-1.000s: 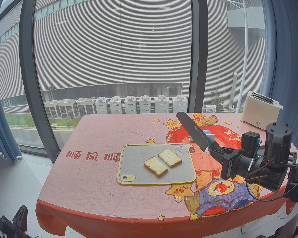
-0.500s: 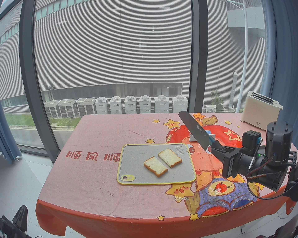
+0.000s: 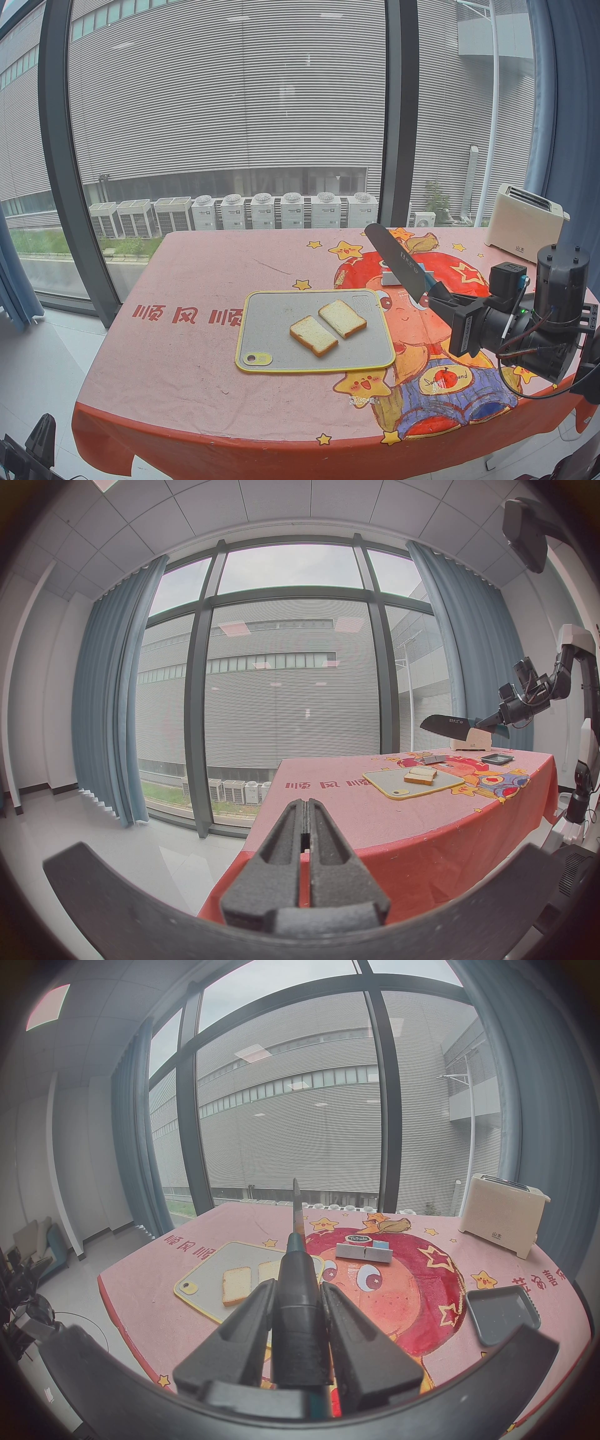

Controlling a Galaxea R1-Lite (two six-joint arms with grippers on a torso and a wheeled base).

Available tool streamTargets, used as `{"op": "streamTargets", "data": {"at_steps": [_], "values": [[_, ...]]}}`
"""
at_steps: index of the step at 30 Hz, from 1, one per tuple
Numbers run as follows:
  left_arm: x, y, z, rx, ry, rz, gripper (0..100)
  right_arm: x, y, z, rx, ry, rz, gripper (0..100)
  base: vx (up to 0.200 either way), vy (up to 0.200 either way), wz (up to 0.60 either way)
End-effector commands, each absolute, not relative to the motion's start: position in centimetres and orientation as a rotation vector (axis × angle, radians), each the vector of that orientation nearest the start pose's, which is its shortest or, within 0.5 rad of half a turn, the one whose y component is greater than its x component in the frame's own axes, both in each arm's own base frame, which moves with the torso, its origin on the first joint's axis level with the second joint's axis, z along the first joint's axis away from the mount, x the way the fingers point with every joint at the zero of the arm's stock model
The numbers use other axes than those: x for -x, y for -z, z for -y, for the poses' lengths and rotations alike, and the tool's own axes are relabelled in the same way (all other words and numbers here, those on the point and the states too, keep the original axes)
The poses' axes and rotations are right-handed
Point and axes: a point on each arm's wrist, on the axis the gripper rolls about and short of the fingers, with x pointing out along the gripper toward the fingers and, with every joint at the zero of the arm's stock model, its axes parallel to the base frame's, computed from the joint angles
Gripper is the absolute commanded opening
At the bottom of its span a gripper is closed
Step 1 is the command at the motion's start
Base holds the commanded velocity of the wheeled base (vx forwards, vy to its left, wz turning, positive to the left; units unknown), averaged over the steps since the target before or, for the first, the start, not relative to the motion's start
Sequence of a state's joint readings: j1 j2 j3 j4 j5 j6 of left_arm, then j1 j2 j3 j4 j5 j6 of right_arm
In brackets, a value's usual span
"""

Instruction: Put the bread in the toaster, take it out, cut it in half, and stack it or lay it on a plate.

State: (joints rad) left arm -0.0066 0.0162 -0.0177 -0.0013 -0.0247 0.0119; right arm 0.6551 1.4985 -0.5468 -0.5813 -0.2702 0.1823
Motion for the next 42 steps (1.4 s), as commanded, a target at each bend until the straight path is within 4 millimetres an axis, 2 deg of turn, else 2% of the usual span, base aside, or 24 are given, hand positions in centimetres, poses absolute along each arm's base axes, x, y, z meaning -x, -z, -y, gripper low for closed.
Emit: {"op": "streamTargets", "data": {"at_steps": [1,42], "values": [[2.28,-7.56,0.04,-0.012,0.031,0.002,0,-19.07,-16.33,-13.94,-0.011,-0.349,-0.369,0,0.0,0.0,0.0],[2.28,-7.56,0.04,-0.012,0.031,0.002,0,-18.97,-15.88,-13.95,0.001,-0.351,-0.384,0,0.0,0.0,0.0]]}}
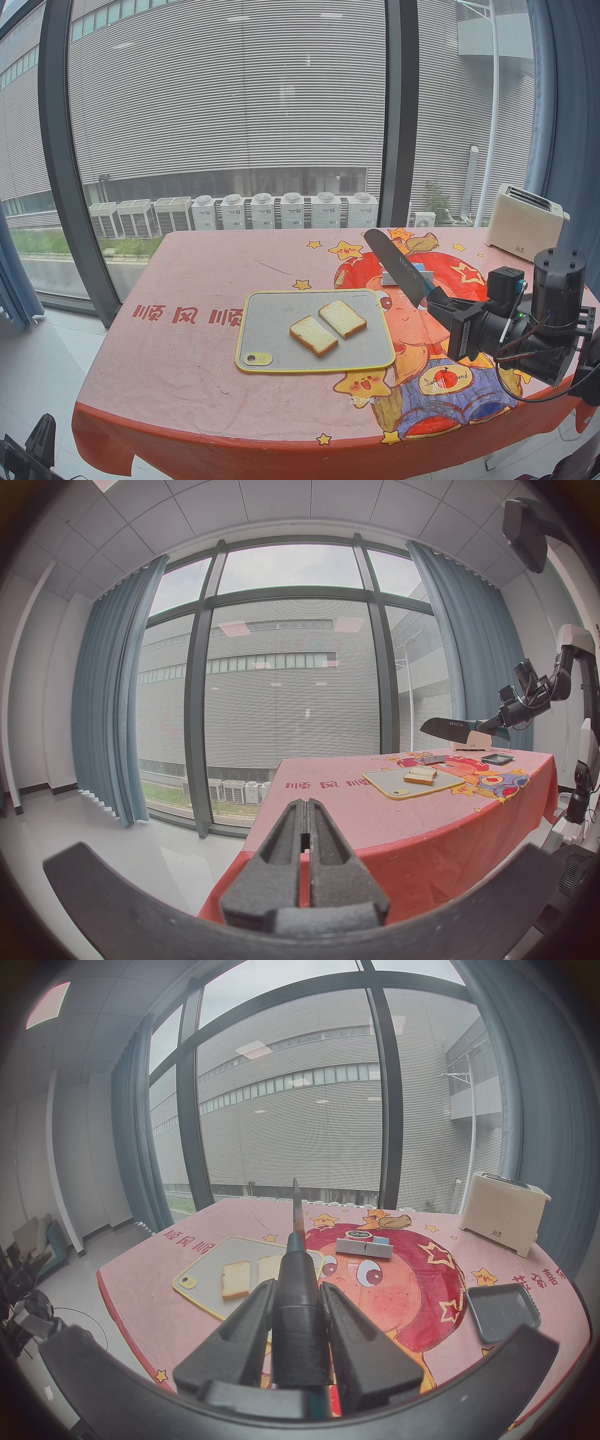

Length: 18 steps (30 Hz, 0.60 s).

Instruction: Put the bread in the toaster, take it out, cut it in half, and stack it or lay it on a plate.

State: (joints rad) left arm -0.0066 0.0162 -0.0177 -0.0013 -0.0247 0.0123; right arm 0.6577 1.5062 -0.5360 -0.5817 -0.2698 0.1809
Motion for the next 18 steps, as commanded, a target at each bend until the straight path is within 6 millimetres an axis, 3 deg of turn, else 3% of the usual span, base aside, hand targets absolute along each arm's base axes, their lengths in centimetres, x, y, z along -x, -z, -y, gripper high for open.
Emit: {"op": "streamTargets", "data": {"at_steps": [1,18], "values": [[2.28,-7.56,0.04,-0.012,0.031,0.002,0,-18.98,-15.91,-13.91,0.0,-0.35,-0.383,0,0.0,0.0,0.0],[2.28,-7.56,0.04,-0.012,0.031,0.002,0,-18.93,-15.91,-13.97,-0.001,-0.352,-0.383,0,0.0,0.0,0.0]]}}
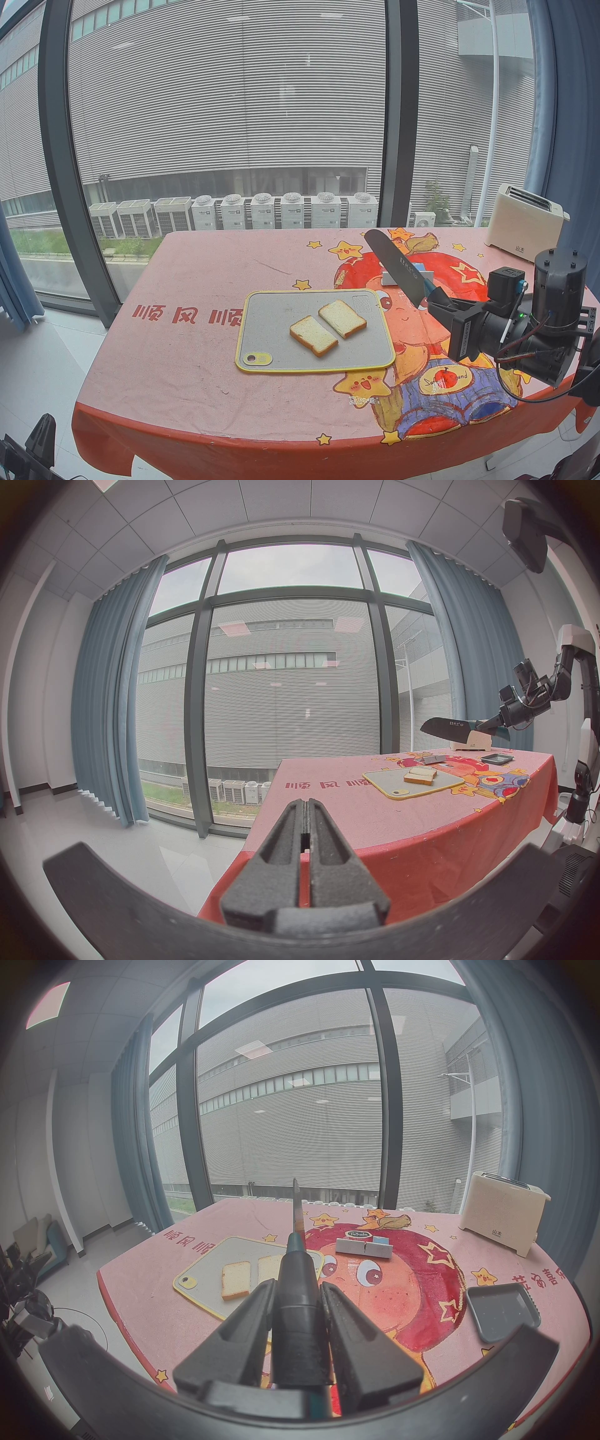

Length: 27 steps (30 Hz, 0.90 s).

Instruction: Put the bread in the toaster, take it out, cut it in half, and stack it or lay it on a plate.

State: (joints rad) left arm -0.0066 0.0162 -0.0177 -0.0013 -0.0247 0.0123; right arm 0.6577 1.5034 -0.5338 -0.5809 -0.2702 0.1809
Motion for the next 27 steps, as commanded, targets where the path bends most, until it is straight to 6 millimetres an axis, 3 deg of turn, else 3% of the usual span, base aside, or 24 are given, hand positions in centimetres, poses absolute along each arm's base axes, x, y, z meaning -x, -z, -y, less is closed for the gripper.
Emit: {"op": "streamTargets", "data": {"at_steps": [1,27], "values": [[2.28,-7.56,0.04,-0.012,0.032,0.002,0,-18.95,-15.88,-13.98,0.0,-0.352,-0.385,0,0.0,0.0,0.0],[2.28,-7.56,0.04,-0.012,0.032,0.002,0,-19.0,-15.84,-13.88,-0.003,-0.347,-0.387,0,0.0,0.0,0.0]]}}
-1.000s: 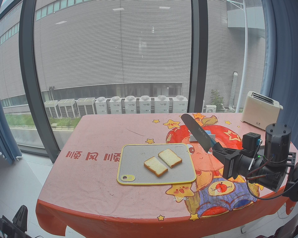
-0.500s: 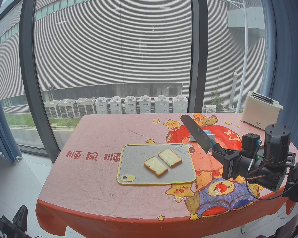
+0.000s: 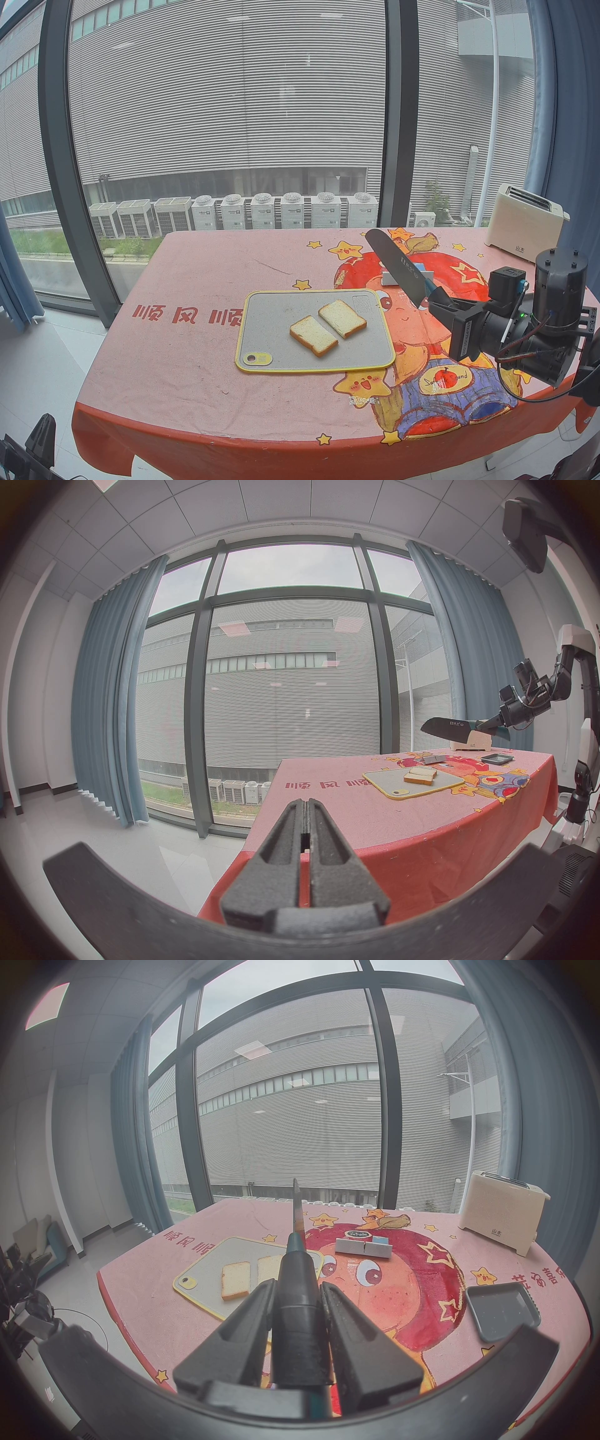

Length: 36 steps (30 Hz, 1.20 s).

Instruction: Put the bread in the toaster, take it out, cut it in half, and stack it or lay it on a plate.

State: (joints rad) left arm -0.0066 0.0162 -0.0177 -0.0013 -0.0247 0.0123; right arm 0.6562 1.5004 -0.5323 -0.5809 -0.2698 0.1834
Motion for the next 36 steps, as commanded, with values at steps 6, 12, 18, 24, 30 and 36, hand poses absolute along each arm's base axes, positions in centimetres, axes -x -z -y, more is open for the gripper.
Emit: {"op": "streamTargets", "data": {"at_steps": [6,12,18,24,30,36], "values": [[2.3,-7.6,0.0,-0.012,0.031,0.002,0,-18.9,-15.7,-13.8,0.001,-0.345,-0.391,0,0.0,0.0,0.0],[2.3,-7.6,0.0,-0.012,0.031,0.002,0,-18.7,-15.8,-13.7,-0.005,-0.334,-0.385,0,0.0,0.0,0.0],[2.3,-7.6,0.0,-0.012,0.031,0.002,0,-18.0,-16.7,-13.1,-0.036,-0.331,-0.354,0,0.0,0.0,0.0],[2.3,-7.6,0.0,-0.012,0.031,0.002,0,-18.4,-16.5,-12.2,-0.06,-0.291,-0.36,0,0.0,0.0,0.0],[2.3,-7.6,0.0,-0.012,0.031,0.002,0,-18.7,-15.9,-12.2,-0.067,-0.269,-0.384,0,0.0,0.0,0.0],[2.3,-7.6,0.0,-0.012,0.031,0.002,0,-19.0,-15.5,-11.4,-0.066,-0.22,-0.396,0,0.0,0.0,0.0]]}}
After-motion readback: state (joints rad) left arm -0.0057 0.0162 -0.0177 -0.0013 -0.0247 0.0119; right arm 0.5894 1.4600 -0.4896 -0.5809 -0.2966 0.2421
